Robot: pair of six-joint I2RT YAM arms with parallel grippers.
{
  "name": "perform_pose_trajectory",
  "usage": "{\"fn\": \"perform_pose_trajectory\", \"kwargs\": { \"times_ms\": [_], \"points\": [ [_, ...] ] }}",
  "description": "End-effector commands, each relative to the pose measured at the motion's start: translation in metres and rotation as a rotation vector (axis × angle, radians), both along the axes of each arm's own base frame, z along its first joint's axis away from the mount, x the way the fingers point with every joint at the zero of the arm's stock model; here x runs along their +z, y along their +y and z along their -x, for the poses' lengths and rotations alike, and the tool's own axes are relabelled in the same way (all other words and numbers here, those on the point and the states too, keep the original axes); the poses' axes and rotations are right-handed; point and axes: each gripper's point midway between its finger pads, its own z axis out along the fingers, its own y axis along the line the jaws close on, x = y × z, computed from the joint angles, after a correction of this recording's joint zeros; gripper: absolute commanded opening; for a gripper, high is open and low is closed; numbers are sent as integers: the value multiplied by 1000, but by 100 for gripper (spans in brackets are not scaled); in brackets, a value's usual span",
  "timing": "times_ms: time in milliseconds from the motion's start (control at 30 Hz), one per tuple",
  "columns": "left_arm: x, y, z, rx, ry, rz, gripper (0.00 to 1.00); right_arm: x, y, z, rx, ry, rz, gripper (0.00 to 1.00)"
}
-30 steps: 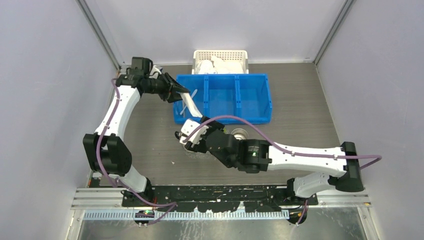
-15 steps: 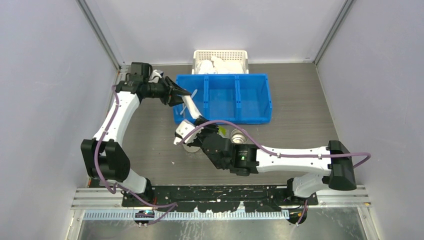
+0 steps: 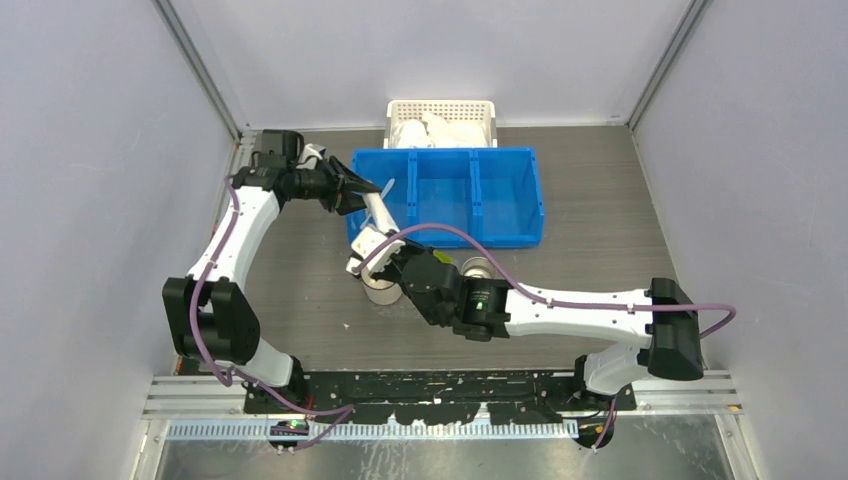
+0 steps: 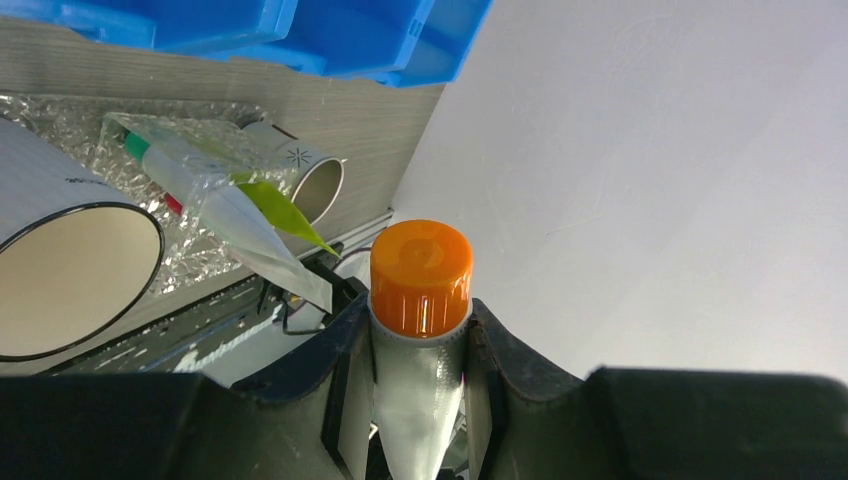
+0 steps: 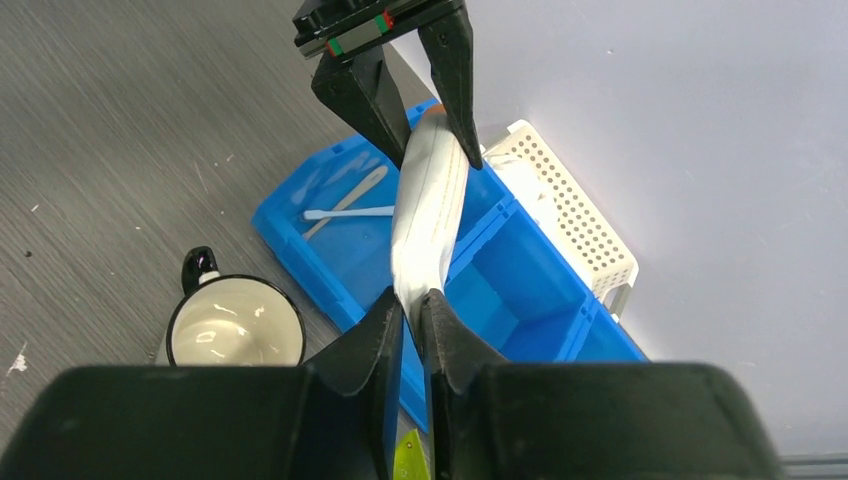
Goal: Prepare toiletry sets of a toothbrush and toothpaste on the tray
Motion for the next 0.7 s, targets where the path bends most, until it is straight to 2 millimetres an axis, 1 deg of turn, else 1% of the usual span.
{"fn": "perform_pose_trajectory", "kwargs": {
  "times_ms": [0,67,167,233,267,367,433,533,600,667],
  "points": [
    [35,-7,14,-58,-87,84,3,22,9,-5,12,14,-126,16],
    [35,-8,14,-59,-86,88,3,21,10,-6,15,21,-133,13],
    [35,-8,14,-64,-88,94,3,19,14,-6,28,33,-134,16],
    [36,-9,14,-65,-89,99,3,17,16,-8,25,34,-128,27],
    [36,-9,14,-66,-91,101,3,14,18,-10,22,37,-119,30],
    [37,-9,14,-67,-93,104,3,10,21,-12,16,35,-109,33],
    [37,-9,15,-68,-94,108,3,8,23,-15,10,36,-105,32],
    [38,-10,15,-71,-93,117,3,6,23,-17,4,40,-103,20],
    [38,-10,15,-72,-94,123,3,6,23,-19,-4,38,-105,14],
    [40,-11,15,-75,-98,130,5,9,21,-20,-16,33,-114,2]
  ]
}}
